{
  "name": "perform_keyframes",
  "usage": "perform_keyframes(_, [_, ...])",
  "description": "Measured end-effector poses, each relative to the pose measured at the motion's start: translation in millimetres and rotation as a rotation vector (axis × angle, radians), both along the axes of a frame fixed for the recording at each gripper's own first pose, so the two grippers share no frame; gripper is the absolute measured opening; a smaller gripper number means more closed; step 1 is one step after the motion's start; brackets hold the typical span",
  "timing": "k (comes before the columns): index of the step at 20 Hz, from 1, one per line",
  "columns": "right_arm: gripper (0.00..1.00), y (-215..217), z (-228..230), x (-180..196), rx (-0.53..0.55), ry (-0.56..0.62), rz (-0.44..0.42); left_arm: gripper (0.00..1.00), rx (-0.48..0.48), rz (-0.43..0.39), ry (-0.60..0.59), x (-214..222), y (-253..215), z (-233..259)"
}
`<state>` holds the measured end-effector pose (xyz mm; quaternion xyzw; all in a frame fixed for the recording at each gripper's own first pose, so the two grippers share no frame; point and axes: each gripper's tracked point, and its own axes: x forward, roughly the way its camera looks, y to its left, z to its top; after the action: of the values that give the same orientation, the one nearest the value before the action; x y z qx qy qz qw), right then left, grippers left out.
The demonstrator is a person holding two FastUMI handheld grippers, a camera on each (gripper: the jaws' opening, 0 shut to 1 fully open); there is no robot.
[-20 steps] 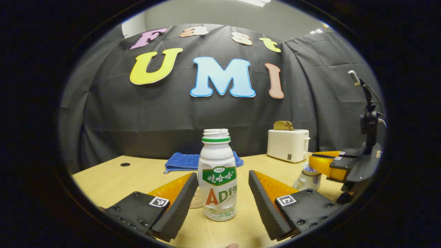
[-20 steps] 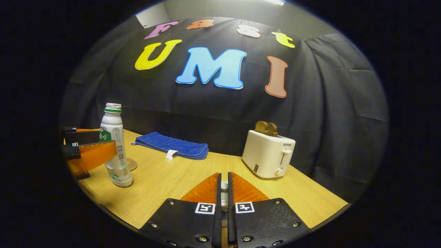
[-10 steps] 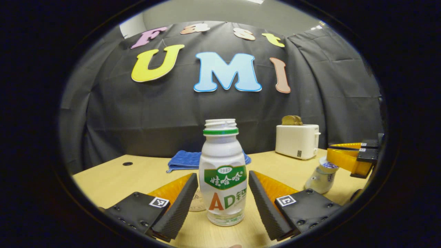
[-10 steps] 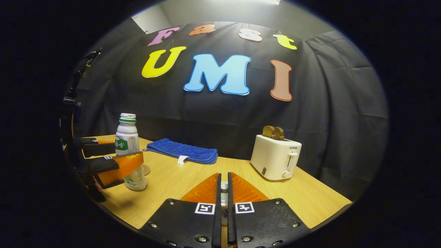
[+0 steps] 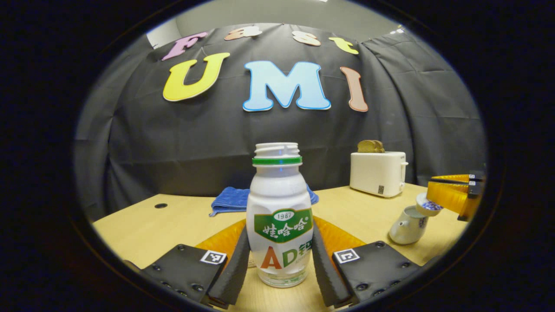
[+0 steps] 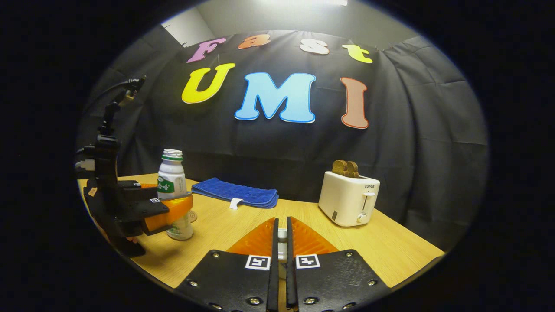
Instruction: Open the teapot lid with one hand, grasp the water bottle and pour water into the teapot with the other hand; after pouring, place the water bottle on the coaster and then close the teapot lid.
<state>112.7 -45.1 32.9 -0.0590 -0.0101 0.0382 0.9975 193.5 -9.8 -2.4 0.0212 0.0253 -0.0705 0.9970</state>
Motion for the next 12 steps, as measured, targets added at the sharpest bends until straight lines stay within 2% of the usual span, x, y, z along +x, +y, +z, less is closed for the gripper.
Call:
perform_keyframes(3, [0.07, -1.5, 3.0, -35.6, 0.037, -0.023, 0.023, 0.72, 0.047, -0.002, -0.006, -5.3, -5.2, 1.0])
perform_keyframes(6, [0.07, -9.2, -2.8, -70.9, 0.043, -0.019, 0.027, 0.79, 0.102, -0.008, -0.013, -8.1, -12.6, 0.9])
perform_keyframes(8, [0.07, -17.8, -3.8, -89.0, 0.056, -0.014, 0.022, 0.79, 0.155, -0.008, -0.022, -10.6, -15.3, 3.2])
perform_keyframes(9, [0.07, -21.1, -8.0, -98.4, 0.065, -0.009, 0.021, 0.75, 0.188, -0.008, -0.030, -9.8, -15.4, 4.0])
perform_keyframes(12, [0.07, -30.6, -16.0, -118.5, 0.083, 0.004, 0.009, 0.79, 0.297, -0.020, -0.053, -9.1, -25.4, 9.8])
